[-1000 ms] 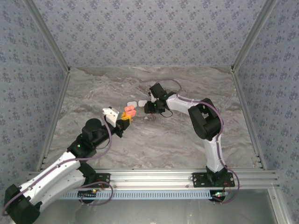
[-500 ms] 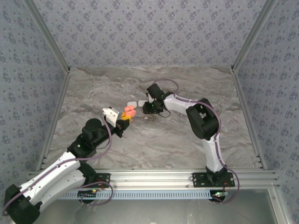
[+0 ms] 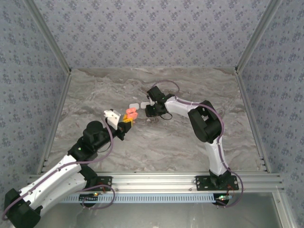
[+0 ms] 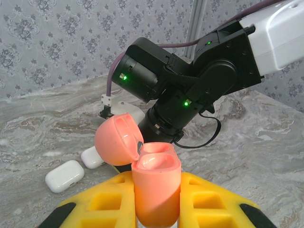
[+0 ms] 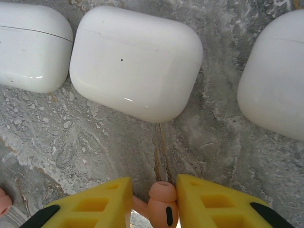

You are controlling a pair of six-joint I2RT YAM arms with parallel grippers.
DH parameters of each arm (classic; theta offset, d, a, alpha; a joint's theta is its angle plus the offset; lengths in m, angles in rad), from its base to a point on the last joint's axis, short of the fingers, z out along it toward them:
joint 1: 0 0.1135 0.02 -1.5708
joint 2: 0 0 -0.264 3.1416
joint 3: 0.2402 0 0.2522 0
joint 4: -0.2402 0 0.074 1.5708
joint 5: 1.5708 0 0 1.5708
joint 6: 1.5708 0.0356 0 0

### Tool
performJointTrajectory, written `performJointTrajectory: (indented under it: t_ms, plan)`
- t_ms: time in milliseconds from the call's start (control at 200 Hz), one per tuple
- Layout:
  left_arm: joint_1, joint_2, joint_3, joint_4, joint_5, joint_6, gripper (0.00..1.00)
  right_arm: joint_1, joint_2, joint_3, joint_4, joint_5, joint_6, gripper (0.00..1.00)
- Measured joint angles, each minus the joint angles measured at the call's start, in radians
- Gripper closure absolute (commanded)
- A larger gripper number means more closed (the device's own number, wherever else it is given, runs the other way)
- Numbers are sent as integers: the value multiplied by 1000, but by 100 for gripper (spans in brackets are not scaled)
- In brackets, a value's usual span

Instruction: Insert wireless bluetooth earbuds into charging case

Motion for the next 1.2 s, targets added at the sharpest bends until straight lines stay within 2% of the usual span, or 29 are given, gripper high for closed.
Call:
performJointTrajectory:
  t_ms: [165,660,959,1079,1199]
  plan:
    - [0,0,0,0,-2,0,100,2,0,0,-4,19,-11,71]
    - [0,3,0,0,-2,0,100,10,-30,-32,-31,85,-41,63]
    - [0,18,0,0,-2,0,100,10,-36,-33,-52,94,-48,71]
    - [0,22,0,0,-2,0,100,10,-36,-33,-56,93,-53,77]
    - [0,22,0,0,-2,0,100,9,-38,-33,-56,89,-55,78]
